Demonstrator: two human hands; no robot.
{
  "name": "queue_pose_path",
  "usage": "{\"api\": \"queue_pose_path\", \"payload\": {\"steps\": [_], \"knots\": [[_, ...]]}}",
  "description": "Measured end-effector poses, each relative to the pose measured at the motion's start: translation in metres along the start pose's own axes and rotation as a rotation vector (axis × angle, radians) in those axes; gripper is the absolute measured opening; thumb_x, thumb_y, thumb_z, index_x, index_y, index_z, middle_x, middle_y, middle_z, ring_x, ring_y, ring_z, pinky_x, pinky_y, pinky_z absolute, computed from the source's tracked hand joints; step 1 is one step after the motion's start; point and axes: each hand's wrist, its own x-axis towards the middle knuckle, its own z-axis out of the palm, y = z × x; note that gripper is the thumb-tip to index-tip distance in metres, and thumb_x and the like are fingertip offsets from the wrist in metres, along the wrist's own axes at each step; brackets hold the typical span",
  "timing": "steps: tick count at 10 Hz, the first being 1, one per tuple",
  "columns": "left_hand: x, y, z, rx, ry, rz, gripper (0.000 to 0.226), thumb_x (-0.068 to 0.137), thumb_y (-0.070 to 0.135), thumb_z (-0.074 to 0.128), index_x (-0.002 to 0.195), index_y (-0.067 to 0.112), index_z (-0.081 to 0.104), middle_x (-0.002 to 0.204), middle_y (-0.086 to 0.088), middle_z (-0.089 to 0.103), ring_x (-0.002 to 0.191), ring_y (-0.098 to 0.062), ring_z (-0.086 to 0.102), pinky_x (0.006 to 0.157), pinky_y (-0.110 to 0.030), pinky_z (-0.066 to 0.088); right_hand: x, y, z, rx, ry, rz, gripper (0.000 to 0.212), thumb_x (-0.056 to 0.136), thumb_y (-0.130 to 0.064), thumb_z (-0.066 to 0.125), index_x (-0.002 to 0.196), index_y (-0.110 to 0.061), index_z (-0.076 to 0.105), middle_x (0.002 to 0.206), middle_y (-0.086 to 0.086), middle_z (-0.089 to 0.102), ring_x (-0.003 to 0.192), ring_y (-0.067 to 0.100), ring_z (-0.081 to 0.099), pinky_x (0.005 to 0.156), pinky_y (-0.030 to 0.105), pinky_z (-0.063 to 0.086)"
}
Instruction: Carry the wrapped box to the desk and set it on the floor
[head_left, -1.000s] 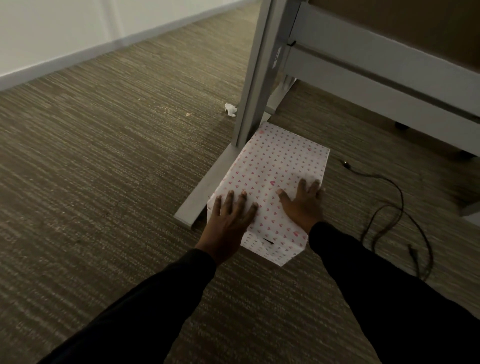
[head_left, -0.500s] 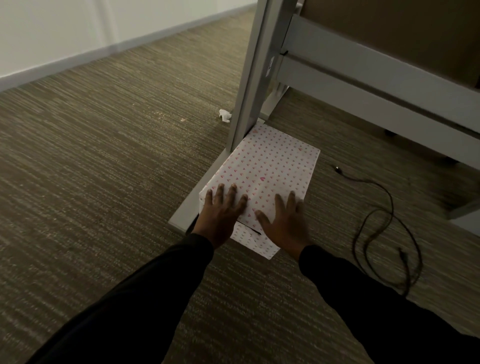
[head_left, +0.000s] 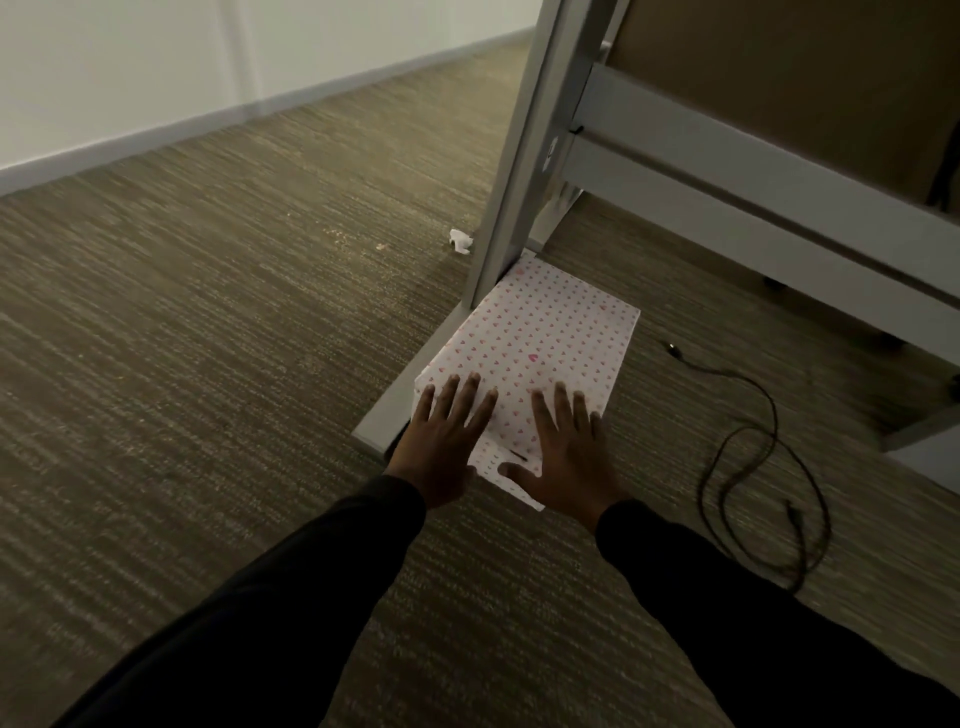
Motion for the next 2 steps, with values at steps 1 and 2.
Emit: {"api": "queue_pose_path", "payload": {"steps": [1, 2], "knots": [[-0.033, 0.0, 0.002, -0.018, 0.001, -0.015, 0.107, 0.09, 0.063, 0.054, 0.161, 0.019, -0.013, 0.169, -0.014, -0.016, 0.155, -0.036, -0.013, 0.125, -0.057, 0.002, -0.024, -0.034, 0.002, 0.026, 0.051, -0.109, 0.11, 0.085, -0.075, 0.05, 0.16, -0.02, -0.009, 0.168, 0.016, -0.016, 0.154, 0.038, -0.014, 0.125, 0.057, 0.001], [-0.057, -0.002, 0.001, -0.034, -0.016, -0.037, 0.104, 0.09, 0.066, 0.049, 0.161, 0.018, -0.011, 0.17, -0.014, -0.012, 0.156, -0.035, -0.011, 0.125, -0.057, -0.001, -0.037, -0.06, 0.004, 0.108, 0.031, -0.1, 0.107, 0.087, -0.07, 0.052, 0.16, -0.022, -0.011, 0.168, 0.013, -0.016, 0.154, 0.035, -0.016, 0.124, 0.056, -0.001]]}}
